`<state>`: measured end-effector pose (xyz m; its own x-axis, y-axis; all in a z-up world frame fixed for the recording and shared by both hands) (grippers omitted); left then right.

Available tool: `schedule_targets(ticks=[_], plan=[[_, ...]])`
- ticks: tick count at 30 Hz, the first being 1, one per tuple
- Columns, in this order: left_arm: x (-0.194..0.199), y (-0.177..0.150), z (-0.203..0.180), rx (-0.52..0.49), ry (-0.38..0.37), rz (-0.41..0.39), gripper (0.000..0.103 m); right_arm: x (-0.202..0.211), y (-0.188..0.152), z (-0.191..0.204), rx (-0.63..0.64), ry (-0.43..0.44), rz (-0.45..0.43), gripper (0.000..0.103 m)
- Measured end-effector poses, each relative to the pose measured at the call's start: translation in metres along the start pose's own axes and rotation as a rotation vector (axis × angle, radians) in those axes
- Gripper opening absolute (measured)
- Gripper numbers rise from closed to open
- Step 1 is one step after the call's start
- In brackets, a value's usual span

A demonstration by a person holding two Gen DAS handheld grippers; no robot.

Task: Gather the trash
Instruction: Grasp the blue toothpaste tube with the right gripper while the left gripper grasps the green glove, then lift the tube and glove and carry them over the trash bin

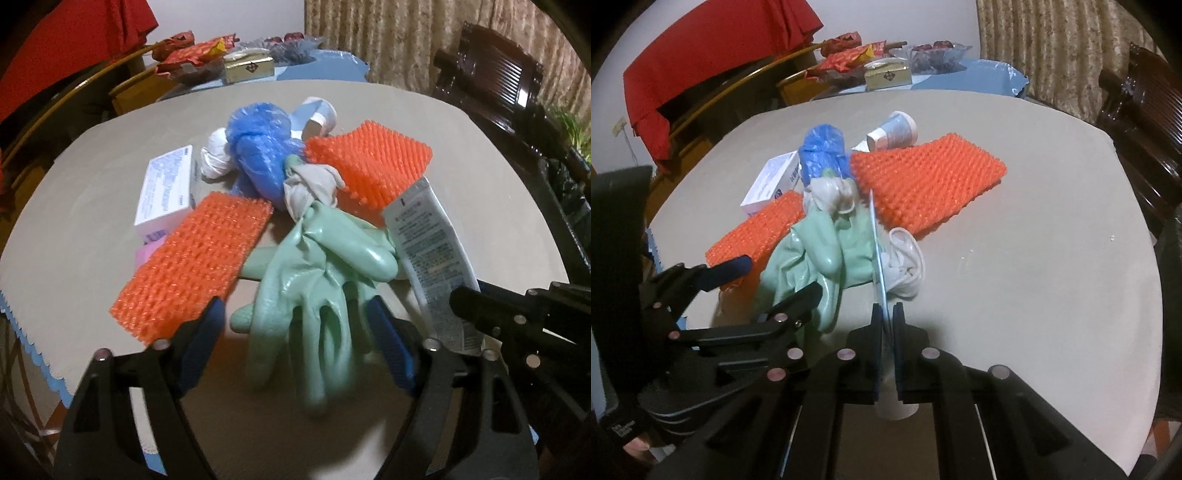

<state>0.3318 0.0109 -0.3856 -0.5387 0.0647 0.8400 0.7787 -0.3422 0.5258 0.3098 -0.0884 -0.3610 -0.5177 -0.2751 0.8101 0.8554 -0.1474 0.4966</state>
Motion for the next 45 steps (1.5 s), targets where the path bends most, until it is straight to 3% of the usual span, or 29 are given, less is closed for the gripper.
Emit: schedule_targets(ticks=[2,5,7,8,9,12,31,45], plan=[[-0.003,-0.001,-0.002,-0.003,-0.015,0.013,0.054,-0.003,0.000,-0.002,0.000,-0.005,0.009,0.011],[-0.004,-0.002,-0.003,0.005,-0.033,0.017,0.048,-0.010,-0.003,-0.005,-0.008,-0.004,0.039,0.014],[-0.005,-0.003,-0.003,0.013,-0.056,0.021,0.034,-0.012,-0.005,-0.006,-0.005,-0.001,0.047,0.014],[-0.005,-0.003,-0.004,0.013,-0.064,0.018,0.020,-0.012,-0.006,-0.005,0.000,0.006,0.055,0.011],[-0.003,-0.003,-0.005,0.008,-0.064,0.013,0.015,-0.011,-0.007,-0.004,0.003,0.013,0.056,0.011],[0.005,-0.001,-0.007,-0.008,-0.045,-0.011,0.010,-0.006,-0.007,-0.001,0.015,0.016,0.044,0.010],[0.093,0.012,-0.006,0.040,0.040,-0.116,0.008,0.083,0.020,-0.019,0.007,0.017,-0.095,0.009],[0.141,0.040,-0.077,0.025,0.022,-0.174,0.008,0.151,0.038,-0.097,-0.032,-0.063,-0.175,0.009]])
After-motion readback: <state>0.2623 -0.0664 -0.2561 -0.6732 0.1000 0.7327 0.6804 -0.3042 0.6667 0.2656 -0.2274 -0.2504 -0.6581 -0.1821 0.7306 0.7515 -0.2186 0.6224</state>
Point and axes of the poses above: each gripper's, at about its wrist camera, not at the fingertips, and x roughly against the way its jaws point, z to its left, y to its top, the point moved 9 cm from there along -x, roughly the way its jaws point, and after that the axes turned 11 degrees about -x, right-handed, at the moved point
